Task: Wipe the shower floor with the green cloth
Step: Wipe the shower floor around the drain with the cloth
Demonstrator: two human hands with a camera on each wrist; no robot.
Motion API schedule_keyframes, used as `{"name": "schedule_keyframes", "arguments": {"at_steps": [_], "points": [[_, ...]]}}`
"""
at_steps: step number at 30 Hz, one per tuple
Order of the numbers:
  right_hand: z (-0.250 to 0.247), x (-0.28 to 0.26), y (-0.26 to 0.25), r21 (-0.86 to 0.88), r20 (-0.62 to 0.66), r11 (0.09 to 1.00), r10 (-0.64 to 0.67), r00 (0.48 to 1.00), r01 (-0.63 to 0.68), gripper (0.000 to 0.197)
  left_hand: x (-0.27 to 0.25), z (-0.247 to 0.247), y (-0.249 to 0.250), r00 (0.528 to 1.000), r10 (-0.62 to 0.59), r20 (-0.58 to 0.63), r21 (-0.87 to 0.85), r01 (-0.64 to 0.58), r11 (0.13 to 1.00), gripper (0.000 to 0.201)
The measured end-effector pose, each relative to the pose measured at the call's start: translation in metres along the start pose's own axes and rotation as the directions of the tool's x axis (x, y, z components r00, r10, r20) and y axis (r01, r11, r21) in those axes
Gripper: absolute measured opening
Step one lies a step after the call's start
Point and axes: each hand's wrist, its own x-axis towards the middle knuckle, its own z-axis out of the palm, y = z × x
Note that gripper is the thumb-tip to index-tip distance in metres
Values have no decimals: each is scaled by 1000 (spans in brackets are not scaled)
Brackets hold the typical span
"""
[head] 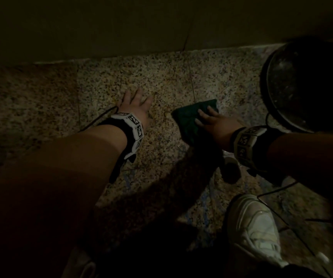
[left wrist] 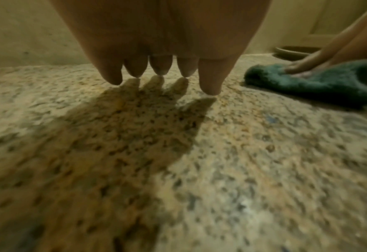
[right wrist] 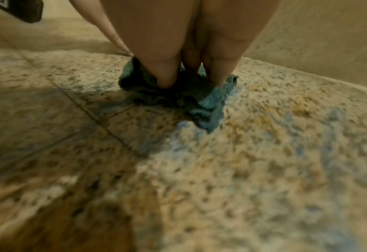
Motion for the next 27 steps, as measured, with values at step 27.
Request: {"name": "schedule_keyframes", "arguments": {"at_steps": [27], "points": [[24,-7,11,160,34,979,120,992,-124,69,-2,4,13,999,50,-8,91,-49,995,72]]}}
